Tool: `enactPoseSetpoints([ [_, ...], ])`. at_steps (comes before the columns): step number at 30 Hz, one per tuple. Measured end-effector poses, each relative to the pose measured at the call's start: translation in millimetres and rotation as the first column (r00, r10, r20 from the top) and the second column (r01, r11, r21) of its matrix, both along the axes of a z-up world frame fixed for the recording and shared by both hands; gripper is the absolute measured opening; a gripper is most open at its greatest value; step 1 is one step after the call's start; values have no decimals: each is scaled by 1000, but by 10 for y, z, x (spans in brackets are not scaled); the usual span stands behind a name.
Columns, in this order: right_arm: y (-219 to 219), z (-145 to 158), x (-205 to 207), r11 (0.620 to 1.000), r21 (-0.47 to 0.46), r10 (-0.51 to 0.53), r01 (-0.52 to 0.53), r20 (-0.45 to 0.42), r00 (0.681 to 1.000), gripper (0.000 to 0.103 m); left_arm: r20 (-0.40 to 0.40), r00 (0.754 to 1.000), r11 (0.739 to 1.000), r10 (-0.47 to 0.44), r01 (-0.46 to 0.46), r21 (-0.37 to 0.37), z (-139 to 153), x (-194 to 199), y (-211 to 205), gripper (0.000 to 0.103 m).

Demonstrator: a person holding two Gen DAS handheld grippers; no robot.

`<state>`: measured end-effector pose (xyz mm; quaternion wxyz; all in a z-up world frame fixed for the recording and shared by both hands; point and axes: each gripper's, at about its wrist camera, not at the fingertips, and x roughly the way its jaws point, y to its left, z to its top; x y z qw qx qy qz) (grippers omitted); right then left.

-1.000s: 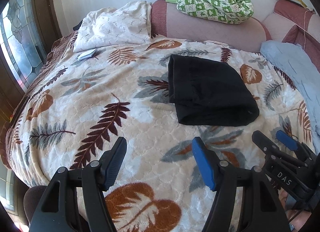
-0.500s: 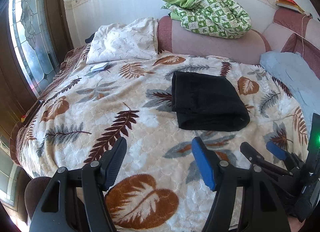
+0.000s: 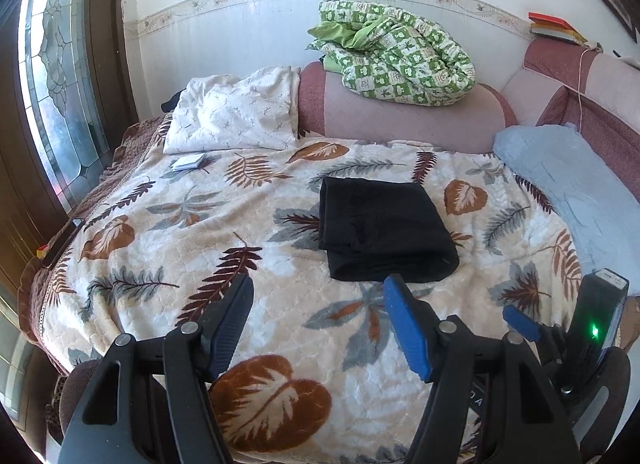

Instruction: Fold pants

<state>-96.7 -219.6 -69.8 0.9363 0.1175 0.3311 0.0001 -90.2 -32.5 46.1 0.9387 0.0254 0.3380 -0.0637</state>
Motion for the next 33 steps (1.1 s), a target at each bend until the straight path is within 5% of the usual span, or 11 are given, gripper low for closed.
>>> enactPoseSetpoints([
  [9,182,62,140,993,-115,-14,14,-4,1000,86,-52,997,994,49,-54,-94,-94,209,385,67],
  [16,453,272,378,966,-250,86,-74,38,996,86,-96,989,986,113,-123,-109,-205,357,547,67],
  [28,391,110,622,977,-196,84,-81,5,996,86,-121,984,990,128,-134,-39,-361,665,484,67],
  [33,148,126,539,983,-186,11,-4,41,999,86,-168,980,994,103,-107,-13,-566,920,365,67],
])
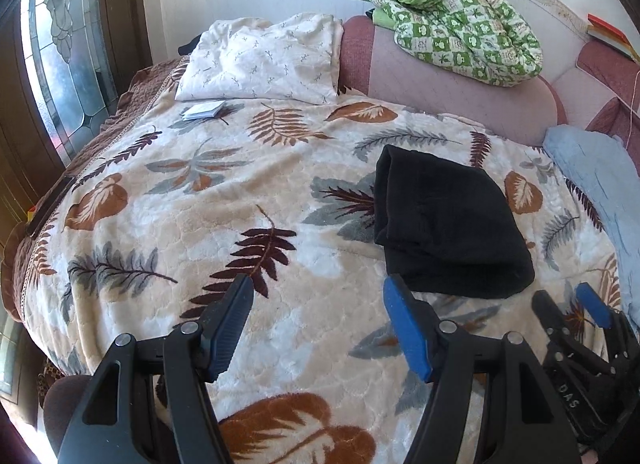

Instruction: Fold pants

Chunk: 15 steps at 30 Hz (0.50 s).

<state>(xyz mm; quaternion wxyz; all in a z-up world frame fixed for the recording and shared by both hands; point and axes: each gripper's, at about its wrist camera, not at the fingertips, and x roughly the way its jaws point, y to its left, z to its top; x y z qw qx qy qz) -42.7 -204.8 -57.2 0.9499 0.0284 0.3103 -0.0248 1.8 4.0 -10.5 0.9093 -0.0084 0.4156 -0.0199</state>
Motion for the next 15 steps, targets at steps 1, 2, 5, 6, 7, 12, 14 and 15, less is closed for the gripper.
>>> enactPoseSetpoints([
  [1,-72,0,-15,1000,3,-22,22,1,1000,86,-9,1000,1000,-8,8,4,-42,39,-28,67],
  [2,-131,-9,-26,999,3,-39,39,1,999,86,-23,1000,1000,-15,15,10,-96,84,-64,67],
  [5,-262,-70,-18,997,-7,-78,78,-18,997,86,-65,998,1000,-26,27,2,-240,192,-129,67],
  [6,-306,-103,-4,996,-9,-88,88,-28,996,86,-77,997,999,-31,31,8,-285,219,-161,67],
  [7,-337,-132,8,996,-8,-94,94,-36,995,86,-89,995,999,-35,36,16,-330,245,-191,67],
  [12,-416,-268,118,995,4,-102,102,-70,992,86,-133,989,997,-60,65,33,-494,309,-308,67],
  [14,-415,-299,144,995,6,-96,97,-74,993,86,-137,988,996,-68,74,41,-526,317,-333,67],
  [15,-409,-317,155,996,6,-92,93,-78,993,86,-140,988,996,-71,78,43,-539,320,-344,67],
])
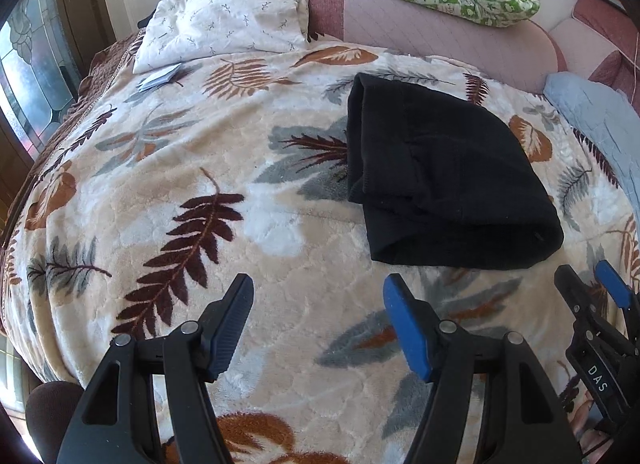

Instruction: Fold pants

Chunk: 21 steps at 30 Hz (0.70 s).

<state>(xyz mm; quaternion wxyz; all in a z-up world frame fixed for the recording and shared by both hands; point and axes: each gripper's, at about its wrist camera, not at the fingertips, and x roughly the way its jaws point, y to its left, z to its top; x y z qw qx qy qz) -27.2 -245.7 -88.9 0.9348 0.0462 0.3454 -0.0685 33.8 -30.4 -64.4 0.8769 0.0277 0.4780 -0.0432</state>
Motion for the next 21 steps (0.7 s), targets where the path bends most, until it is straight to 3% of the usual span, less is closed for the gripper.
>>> enactPoseSetpoints([
  [21,188,32,-86,999,7,41,-41,-2,999,86,21,1000,1000,-3,3,-12,144,-149,60,67],
])
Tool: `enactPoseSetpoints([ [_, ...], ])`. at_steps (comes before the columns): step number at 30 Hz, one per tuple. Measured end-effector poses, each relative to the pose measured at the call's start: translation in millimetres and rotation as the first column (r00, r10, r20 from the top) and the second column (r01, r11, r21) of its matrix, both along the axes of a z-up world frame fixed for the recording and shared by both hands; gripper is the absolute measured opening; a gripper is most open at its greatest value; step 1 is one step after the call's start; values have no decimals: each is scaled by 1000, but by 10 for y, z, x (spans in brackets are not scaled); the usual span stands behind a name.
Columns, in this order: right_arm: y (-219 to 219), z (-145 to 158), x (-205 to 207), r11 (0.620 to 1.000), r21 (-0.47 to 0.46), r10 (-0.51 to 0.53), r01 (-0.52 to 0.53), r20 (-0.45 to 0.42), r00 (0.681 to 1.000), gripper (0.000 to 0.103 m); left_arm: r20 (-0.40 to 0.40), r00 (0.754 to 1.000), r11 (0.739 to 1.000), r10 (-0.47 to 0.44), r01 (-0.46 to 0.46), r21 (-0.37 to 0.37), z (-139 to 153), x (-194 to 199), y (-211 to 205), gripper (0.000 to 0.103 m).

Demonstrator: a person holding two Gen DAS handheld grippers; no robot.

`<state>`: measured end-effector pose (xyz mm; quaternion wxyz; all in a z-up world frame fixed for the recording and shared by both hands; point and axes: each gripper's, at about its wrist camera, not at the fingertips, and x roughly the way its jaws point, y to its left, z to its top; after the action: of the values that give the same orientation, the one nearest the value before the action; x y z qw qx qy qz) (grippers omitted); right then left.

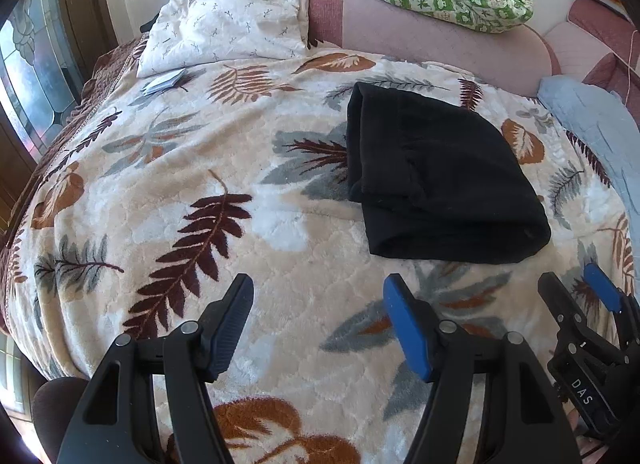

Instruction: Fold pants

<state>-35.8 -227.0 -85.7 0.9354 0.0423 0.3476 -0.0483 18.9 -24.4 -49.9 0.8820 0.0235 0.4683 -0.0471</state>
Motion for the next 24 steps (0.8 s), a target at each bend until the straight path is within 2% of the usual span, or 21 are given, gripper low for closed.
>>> enactPoseSetpoints([
  [24,4,18,-120,1000,14,-4,4,-9,1000,86,-1,1000,1000,3,-3,-3,33,-80,11,67],
])
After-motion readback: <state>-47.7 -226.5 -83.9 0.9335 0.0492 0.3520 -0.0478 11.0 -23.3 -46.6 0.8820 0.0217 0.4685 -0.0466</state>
